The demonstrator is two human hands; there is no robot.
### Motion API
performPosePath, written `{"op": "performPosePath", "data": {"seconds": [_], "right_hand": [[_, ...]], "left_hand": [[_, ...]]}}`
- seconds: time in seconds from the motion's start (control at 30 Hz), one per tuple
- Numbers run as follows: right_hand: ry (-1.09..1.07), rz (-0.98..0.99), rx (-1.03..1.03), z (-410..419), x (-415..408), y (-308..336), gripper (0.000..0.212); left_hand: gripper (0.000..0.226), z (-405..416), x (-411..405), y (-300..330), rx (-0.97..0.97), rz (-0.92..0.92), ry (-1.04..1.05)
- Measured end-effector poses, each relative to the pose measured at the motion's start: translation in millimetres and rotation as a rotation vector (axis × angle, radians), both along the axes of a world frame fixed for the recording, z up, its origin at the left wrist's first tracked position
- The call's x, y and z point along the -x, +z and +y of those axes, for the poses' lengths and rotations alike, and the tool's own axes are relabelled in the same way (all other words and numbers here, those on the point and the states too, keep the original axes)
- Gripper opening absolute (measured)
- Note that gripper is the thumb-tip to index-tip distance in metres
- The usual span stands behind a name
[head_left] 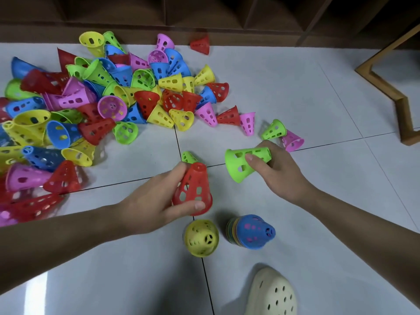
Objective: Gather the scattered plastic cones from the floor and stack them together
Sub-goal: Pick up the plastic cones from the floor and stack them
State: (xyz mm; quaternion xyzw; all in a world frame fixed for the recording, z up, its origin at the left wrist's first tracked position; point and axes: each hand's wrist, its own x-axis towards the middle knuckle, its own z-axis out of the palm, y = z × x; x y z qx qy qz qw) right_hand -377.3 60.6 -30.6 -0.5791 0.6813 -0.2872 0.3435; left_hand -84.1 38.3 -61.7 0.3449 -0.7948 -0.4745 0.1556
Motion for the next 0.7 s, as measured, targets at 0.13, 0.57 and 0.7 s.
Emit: {"op": "performPosePath", "data": {"seconds": [0.13,0.57,0.7], "right_hand": [[0.115,0.087,0.128,32.6,3.6,17.2,0.039],[0.477,0.382,0.285,103.2,28.4,-3.1,0.026],[0.561,0.412,0.24,100.2,31.4,-10.0,0.028]], "left_hand": [[0.058,26.3,-1.1,2.3,0.09,-0.033,-0.121],[0.058,50.5,4.1,-26.0,0.332,-0.076,-0.277],[0.056,47.8,5.4,-36.2,0.373,-0.116,-0.324]]}}
